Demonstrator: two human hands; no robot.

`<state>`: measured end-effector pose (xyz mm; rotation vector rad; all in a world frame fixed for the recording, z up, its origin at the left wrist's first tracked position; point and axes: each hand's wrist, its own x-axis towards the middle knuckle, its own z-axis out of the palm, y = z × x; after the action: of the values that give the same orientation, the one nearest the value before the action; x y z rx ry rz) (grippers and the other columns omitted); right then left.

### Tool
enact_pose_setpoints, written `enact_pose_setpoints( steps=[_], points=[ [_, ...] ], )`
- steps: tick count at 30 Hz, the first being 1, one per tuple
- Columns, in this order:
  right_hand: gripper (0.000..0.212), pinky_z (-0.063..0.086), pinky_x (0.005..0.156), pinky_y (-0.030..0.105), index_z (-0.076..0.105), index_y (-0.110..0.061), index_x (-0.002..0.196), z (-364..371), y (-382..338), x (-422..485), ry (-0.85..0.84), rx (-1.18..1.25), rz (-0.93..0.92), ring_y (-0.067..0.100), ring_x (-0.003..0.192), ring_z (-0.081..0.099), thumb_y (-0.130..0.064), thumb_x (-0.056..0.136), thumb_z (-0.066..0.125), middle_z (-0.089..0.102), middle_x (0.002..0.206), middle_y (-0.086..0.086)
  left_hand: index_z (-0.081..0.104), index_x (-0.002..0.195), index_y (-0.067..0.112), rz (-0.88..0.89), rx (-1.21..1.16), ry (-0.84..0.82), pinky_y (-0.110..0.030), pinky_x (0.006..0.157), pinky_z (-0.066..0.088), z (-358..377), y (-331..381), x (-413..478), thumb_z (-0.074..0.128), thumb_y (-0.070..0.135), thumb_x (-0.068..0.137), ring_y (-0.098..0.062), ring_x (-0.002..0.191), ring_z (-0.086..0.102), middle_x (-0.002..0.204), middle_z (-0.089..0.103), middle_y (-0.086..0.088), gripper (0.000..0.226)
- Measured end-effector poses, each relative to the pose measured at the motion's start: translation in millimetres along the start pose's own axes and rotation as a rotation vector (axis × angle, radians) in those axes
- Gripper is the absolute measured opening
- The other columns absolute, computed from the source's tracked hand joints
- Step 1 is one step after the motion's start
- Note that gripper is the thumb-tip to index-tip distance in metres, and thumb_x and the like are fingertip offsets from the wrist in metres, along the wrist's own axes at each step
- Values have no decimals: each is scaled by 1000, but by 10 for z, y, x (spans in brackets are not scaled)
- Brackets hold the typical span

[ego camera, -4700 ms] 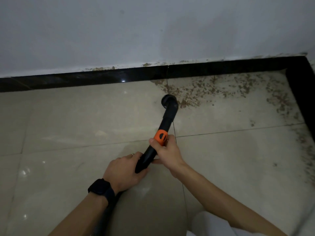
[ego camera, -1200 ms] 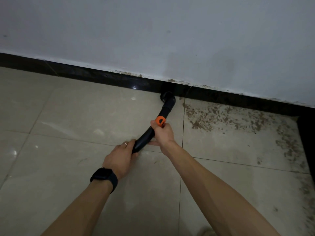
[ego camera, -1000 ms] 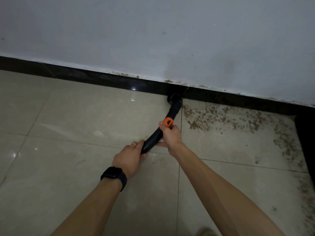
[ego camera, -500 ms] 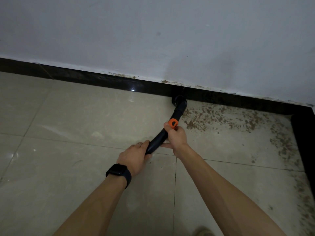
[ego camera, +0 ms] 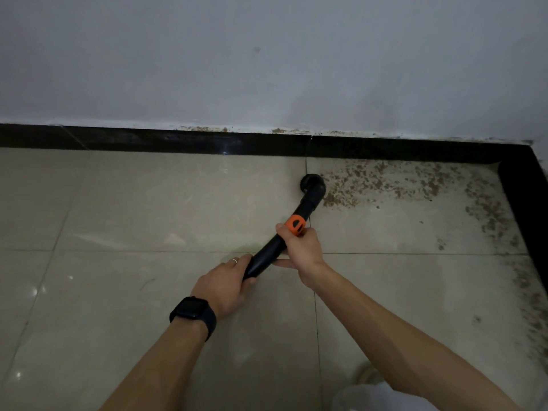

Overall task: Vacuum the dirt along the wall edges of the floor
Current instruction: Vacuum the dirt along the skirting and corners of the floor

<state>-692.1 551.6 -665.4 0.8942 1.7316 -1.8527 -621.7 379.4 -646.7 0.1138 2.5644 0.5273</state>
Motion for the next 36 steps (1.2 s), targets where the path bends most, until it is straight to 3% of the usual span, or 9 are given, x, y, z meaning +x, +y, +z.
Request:
enact_pose_setpoints(
  steps=[16,36],
  points=[
    [49,64,63,44,52,-2,123,-476,431,-408,109,121,28,30,101,73,-29,91,78,66,116,19,27,144,32,144,113,-69,-37,78,52,274,172,-222,37,46,100,-17,103,55,124,53,6,47],
    [40,65,62,45,52,-10,117,-310,-117,-9,53,-33,-17,29,104,68,-30,92,76,63,118,14,26,146,34,26,-44,20,-38,83,51,171,301,85,36,47,100,-18,106,57,128,53,5,48]
  ],
)
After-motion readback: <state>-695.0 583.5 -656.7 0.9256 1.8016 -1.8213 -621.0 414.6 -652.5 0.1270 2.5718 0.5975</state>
